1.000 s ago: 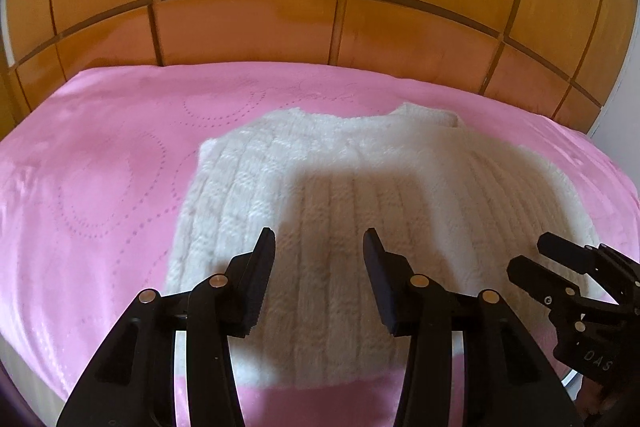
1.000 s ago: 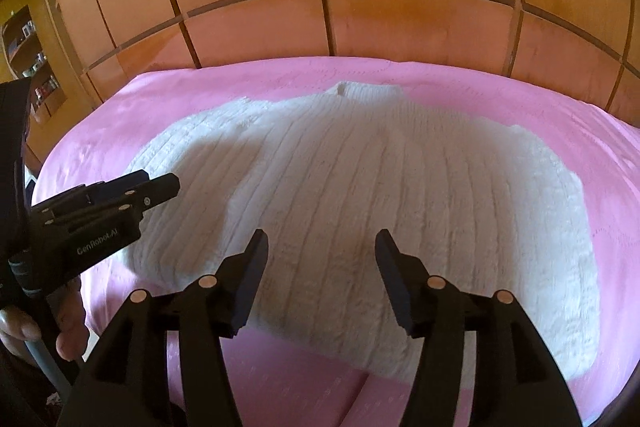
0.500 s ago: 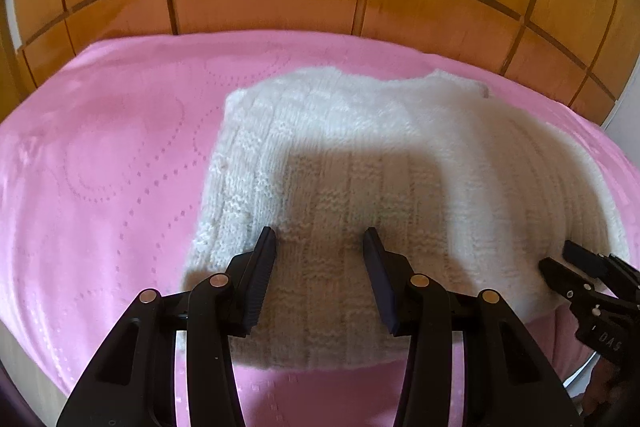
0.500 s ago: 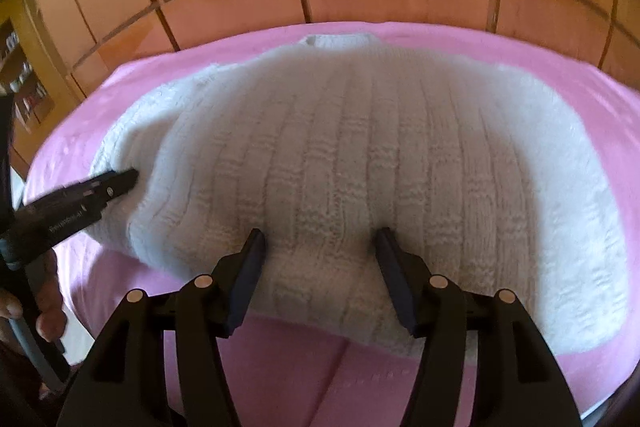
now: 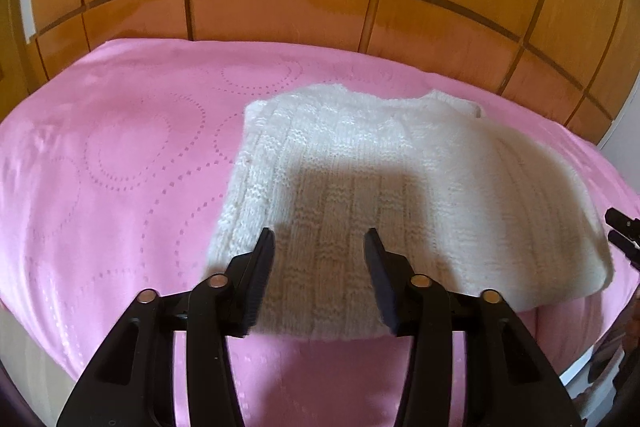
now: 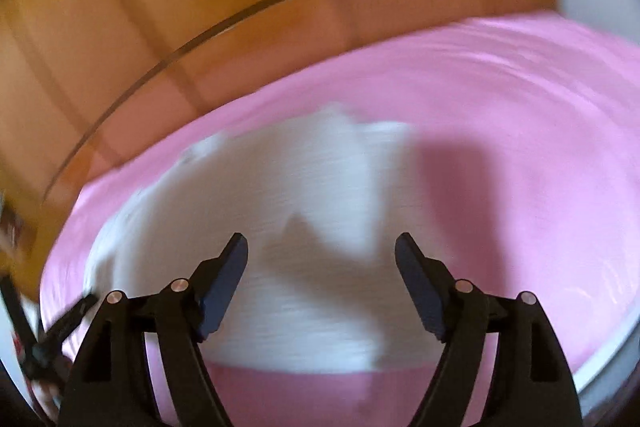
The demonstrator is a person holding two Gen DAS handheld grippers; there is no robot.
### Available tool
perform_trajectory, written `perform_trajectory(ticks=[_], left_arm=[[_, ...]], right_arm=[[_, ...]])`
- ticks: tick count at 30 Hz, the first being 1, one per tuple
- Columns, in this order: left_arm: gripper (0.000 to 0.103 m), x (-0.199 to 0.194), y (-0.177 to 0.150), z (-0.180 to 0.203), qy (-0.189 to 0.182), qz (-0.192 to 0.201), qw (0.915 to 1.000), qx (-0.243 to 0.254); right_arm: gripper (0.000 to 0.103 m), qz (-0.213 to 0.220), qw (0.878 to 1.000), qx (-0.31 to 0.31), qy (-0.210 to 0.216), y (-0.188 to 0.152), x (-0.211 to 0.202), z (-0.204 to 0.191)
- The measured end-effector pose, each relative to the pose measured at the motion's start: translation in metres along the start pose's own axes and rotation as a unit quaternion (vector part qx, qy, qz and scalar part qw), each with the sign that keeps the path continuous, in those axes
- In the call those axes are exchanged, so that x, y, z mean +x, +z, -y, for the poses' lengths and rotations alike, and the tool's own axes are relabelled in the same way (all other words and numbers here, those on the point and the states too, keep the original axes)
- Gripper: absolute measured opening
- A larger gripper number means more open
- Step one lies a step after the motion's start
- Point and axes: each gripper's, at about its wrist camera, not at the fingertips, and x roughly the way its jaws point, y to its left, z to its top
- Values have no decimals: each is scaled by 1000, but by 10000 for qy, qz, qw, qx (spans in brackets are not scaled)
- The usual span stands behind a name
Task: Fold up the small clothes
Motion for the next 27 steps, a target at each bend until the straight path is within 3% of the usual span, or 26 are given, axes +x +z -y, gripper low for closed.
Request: perform_trajectory(ticks=[2, 5, 9, 12, 14, 17, 18, 23, 27], left_arm=[[52, -3, -2, 2, -72, 50, 10000, 29], [52, -1, -4, 10, -120, -1, 9997, 194], [52, 0, -5, 19, -249, -19, 9991, 347], [52, 7, -6, 25, -206, -93, 9982, 552], [52, 18, -7, 25, -235, -267, 9979, 533], [52, 27, -6, 23, -324, -368, 9978, 443], [52, 28, -5, 23, -356, -388, 9976, 445], [52, 31, -2, 17, -591, -471, 9964, 385], [52, 32, 0, 9, -859, -493, 9948, 223]], right_arm=[[77, -77, 9991, 415, -16, 2, 2, 28], [78, -380, 9927, 1070, 404, -6, 13, 59], [77, -600, 9874, 1198, 843, -20, 23, 63], [60, -751, 9832, 1154, 1200, -21, 25, 56], [56, -881, 9808, 1066, 1376, -22, 30, 49], [27, -1068, 9741, 1104, 1658, -24, 37, 38], [23, -1078, 9742, 1074, 1666, -20, 40, 31], [21, -791, 9713, 624, 2153, 1, 16, -18], [20, -526, 9638, 87, 2611, 22, -9, -81]])
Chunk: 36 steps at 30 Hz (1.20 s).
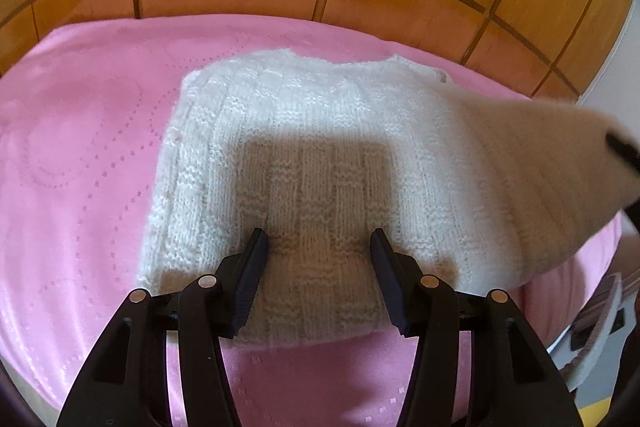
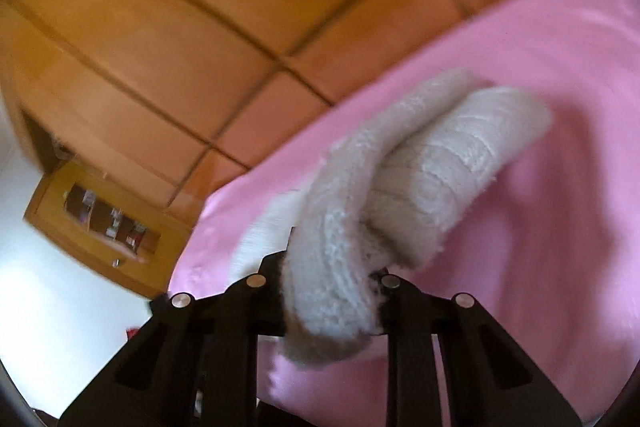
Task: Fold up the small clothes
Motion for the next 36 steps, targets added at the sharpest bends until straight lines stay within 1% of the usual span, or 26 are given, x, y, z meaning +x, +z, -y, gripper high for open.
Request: perform_trajectory(ticks=[2, 5, 6, 8, 10, 11, 13, 14, 16, 18, 20, 21, 22, 23, 24, 26, 28, 30, 32, 33, 36], left_arm=[[52, -2, 1, -4, -149, 5, 9999, -81], [52, -10, 2, -15, -348, 12, 9991, -239], [52, -16, 2, -23, -418, 50, 9985, -360], [52, -31, 4, -44, -434, 209, 9967, -658], [52, -42, 4, -66, -487, 303, 9937, -962], [52, -48, 5, -78, -486, 350, 9919, -1122], [52, -58, 4, -95, -350, 482, 9899, -1283], [52, -64, 4, -102, -235, 567, 9894, -1313], [52, -72, 4, -109, -183, 680, 9885, -1336], [52, -79, 6, -113, -311, 771, 9868, -1390], [52, -81, 9, -116, -632, 787, 9835, -1503], [52, -82, 10, -117, -763, 790, 9815, -1572], [56, -83, 13, -119, -898, 779, 9790, -1653], [60, -82, 16, -119, -1063, 749, 9760, -1748], [64, -81, 20, -117, -1173, 741, 9736, -1811], [68, -77, 28, -115, -1491, 708, 9669, -1945], [69, -76, 33, -111, -1601, 662, 9647, -1983], [70, -71, 42, -105, -1596, 593, 9667, -1910], [70, -63, 51, -100, -1703, 400, 9671, -1847], [70, -58, 58, -100, -1746, 305, 9671, -1826], [70, -39, 68, -90, -1612, 79, 9715, -1736]], right_arm=[[20, -161, 9990, -365, 192, 1, 19, -38], [19, -401, 9951, -827, 355, -7, 50, -82], [19, -481, 9933, -976, 392, -11, 61, -95], [19, -681, 9896, -1176, 462, -20, 85, -115], [19, -963, 9845, -1377, 495, -35, 115, -133], [19, -1105, 9816, -1488, 455, -44, 130, -141], [18, -1329, 9765, -1659, 366, -61, 150, -150], [18, -1445, 9737, -1737, 305, -68, 163, -153], [18, -1659, 9660, -1982, 118, -88, 185, -158], [19, -1834, 9594, -2145, 0, -104, 199, -161], [20, -1851, 9531, -2391, -123, -111, 206, -165], [27, -1828, 9495, -2543, -194, -114, 207, -167], [31, -1812, 9482, -2604, -185, -114, 207, -167], [40, -1812, 9475, -2634, -106, -114, 206, -168], [52, -1806, 9475, -2638, 33, -114, 201, -168], [62, -1816, 9476, -2608, 315, -115, 188, -163], [62, -1749, 9485, -2597, 476, -114, 168, -160], [62, -1644, 9518, -2547, 471, -109, 150, -153], [62, -1449, 9558, -2536, 325, -101, 133, -144], [62, -1300, 9588, -2519, 179, -95, 120, -135], [63, -974, 9668, -2350, -228, -81, 96, -108]])
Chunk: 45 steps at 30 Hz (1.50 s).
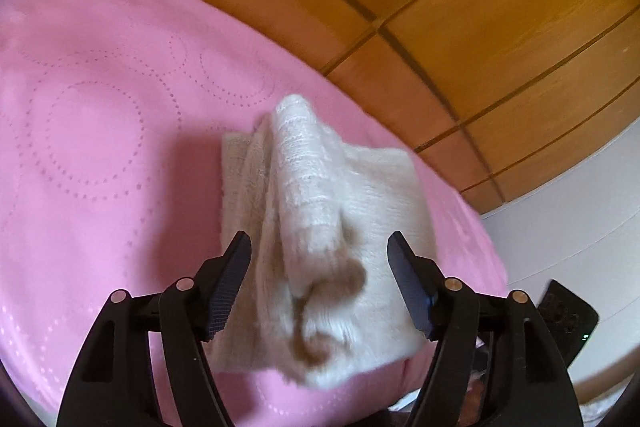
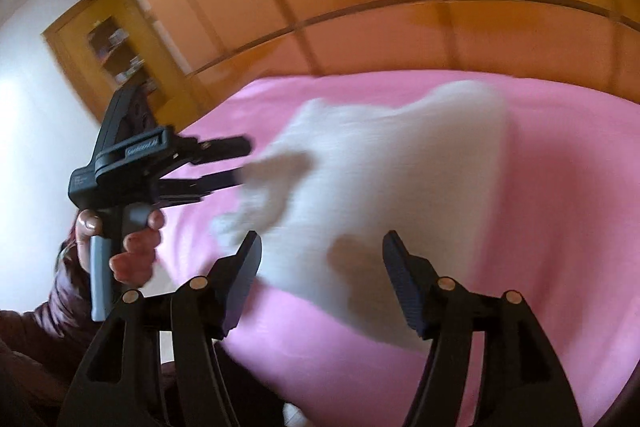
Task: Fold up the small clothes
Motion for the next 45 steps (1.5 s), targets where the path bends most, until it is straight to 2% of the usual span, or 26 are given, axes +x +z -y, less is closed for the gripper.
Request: perform_trajectory(ticks=[1, 2, 3, 4, 6, 9, 11, 14, 16, 17, 18, 19, 21, 23, 25, 27, 31, 33, 34, 39, 45], left_arm=[[69, 7, 0, 2, 51, -70, 10000, 28], [63, 14, 1, 3, 149, -124, 9998, 41], [43, 20, 2, 5, 296, -178, 9994, 96], [28, 26, 2, 7, 403, -255, 9987, 200], [16, 31, 2, 11, 648, -215, 9968, 422], [12, 22, 2, 10, 817, -34, 9955, 481], [12, 15, -3, 5, 1029, 91, 9929, 586], [12, 20, -23, -5, 1717, 108, 9806, 937], [14, 27, -31, -7, 1999, 144, 9743, 1025], [14, 28, -33, -1, 2158, 240, 9697, 1123], [19, 29, -33, 4, 2281, 301, 9659, 1191], [23, 30, -34, 15, 2593, 426, 9551, 1372], [23, 31, -36, 26, 2790, 499, 9442, 1675], [28, 32, -38, 32, 2905, 572, 9382, 1793], [29, 32, -38, 33, 2927, 609, 9365, 1831], [29, 32, -38, 30, 2897, 633, 9385, 1769], [29, 30, -41, 28, 2879, 698, 9388, 1760], [39, 29, -44, 28, 2968, 749, 9346, 1812], [42, 29, -45, 28, 3002, 790, 9327, 1836], [42, 29, -44, 21, 2822, 776, 9406, 1718], [42, 31, -44, 15, 2735, 766, 9434, 1711]], right_arm=[[63, 41, 9998, 99, -180, 0, -2, 10], [63, 51, 9995, 138, -278, -1, -3, 14], [63, 75, 9989, 198, -424, -2, -2, 21], [63, 89, 9986, 218, -481, -3, -1, 23], [63, 116, 9983, 180, -544, 2, 7, 23], [59, 88, 9980, 9, -621, 6, 15, 17], [59, 54, 9980, -130, -616, 4, 19, 13], [59, -190, 9961, -431, -743, -9, 39, 1], [60, -228, 9930, -683, -935, -22, 54, -4], [60, -194, 9917, -757, -1020, -25, 57, -5], [60, -194, 9914, -734, -1065, -24, 55, -6], [60, -217, 9921, -672, -1036, -21, 53, -4], [60, -250, 9931, -602, -977, -14, 48, -1], [61, -239, 9939, -582, -905, -9, 40, 1], [62, -177, 9953, -488, -818, -3, 28, 5], [62, -72, 9954, -414, -860, 9, 23, 9], [62, 9, 9955, -182, -929, 40, 28, 15], [64, 5, 9943, -189, -1050, 56, 38, 16], [64, -29, 9941, -198, -1067, 61, 43, 16], [68, -285, 9920, -285, -1194, 84, 73, 16], [72, -716, 9860, -474, -1429, 93, 110, 25]])
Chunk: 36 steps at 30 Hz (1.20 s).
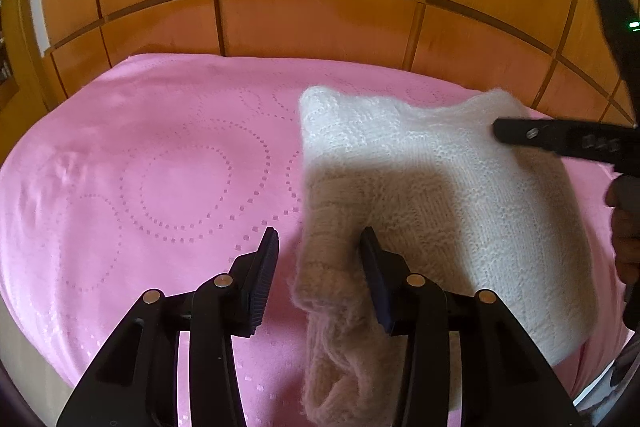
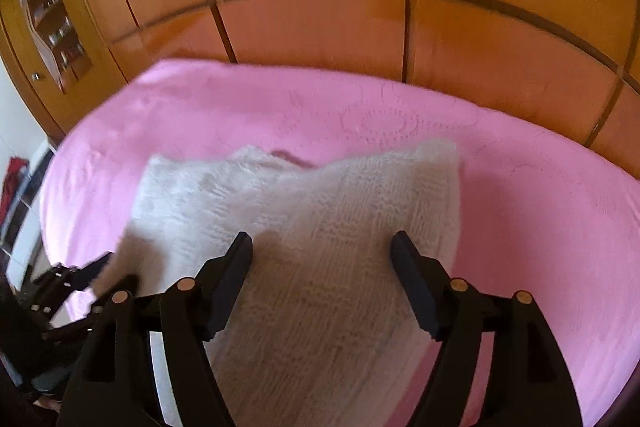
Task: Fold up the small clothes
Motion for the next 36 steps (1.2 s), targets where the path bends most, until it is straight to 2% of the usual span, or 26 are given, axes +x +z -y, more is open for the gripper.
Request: perform_trajectory(ticks=[3, 7, 10, 11, 13, 14, 17, 18, 20, 22, 26, 29, 30, 31, 32, 35, 36], left_arm=[[50, 3, -1, -3, 44, 16, 10000, -45], [50, 7, -3, -5, -23, -1, 10000, -69], [50, 9, -4, -5, -55, -5, 10000, -13], [50, 10, -5, -6, -105, -17, 9999, -17], [59, 12, -7, -9, -140, -26, 9999, -75], [60, 13, -8, -12, -176, -25, 9998, -123], [63, 17, -9, -24, -555, -91, 9979, -330], [67, 20, -9, -30, -671, -129, 9968, -426], [69, 25, -9, -39, -963, -225, 9933, -602], [69, 33, -10, -51, -1438, -384, 9846, -917], [69, 50, -14, -70, -2286, -660, 9593, -1519], [68, 56, -17, -73, -2694, -708, 9452, -1704], [64, 56, -19, -71, -2826, -714, 9413, -1704], [52, 58, -20, -69, -3009, -731, 9351, -1723], [47, 60, -21, -67, -3284, -789, 9239, -1799], [37, 58, -24, -64, -3442, -688, 9185, -1819], [34, 55, -25, -65, -3530, -660, 9136, -1906]], right_arm=[[73, -218, 9997, -101, -28, 1, 16, 2], [75, -305, 9992, 206, 155, 1, 34, 14], [76, -242, 9991, 272, 233, 0, 32, 19], [77, -162, 9990, 288, 293, -1, 27, 21], [82, -18, 9982, 401, 440, -5, 14, 29], [89, 51, 9974, 496, 511, -7, 9, 32], [93, 205, 9926, 938, 740, -23, -6, 54], [95, 200, 9906, 1082, 815, -31, -9, 61], [96, 89, 9843, 1345, 1139, -47, -8, 73], [96, -54, 9718, 1692, 1643, -64, -1, 85], [97, -99, 9495, 2022, 2397, -79, 8, 91], [97, -167, 9444, 2000, 2603, -80, 17, 84], [97, -189, 9442, 1980, 2625, -80, 17, 82], [96, -208, 9445, 1962, 2627, -79, 18, 81], [92, -232, 9448, 1932, 2637, -78, 18, 80], [70, -258, 9450, 1825, 2703, -77, 14, 74], [64, -218, 9445, 1796, 2742, -77, 10, 72]])
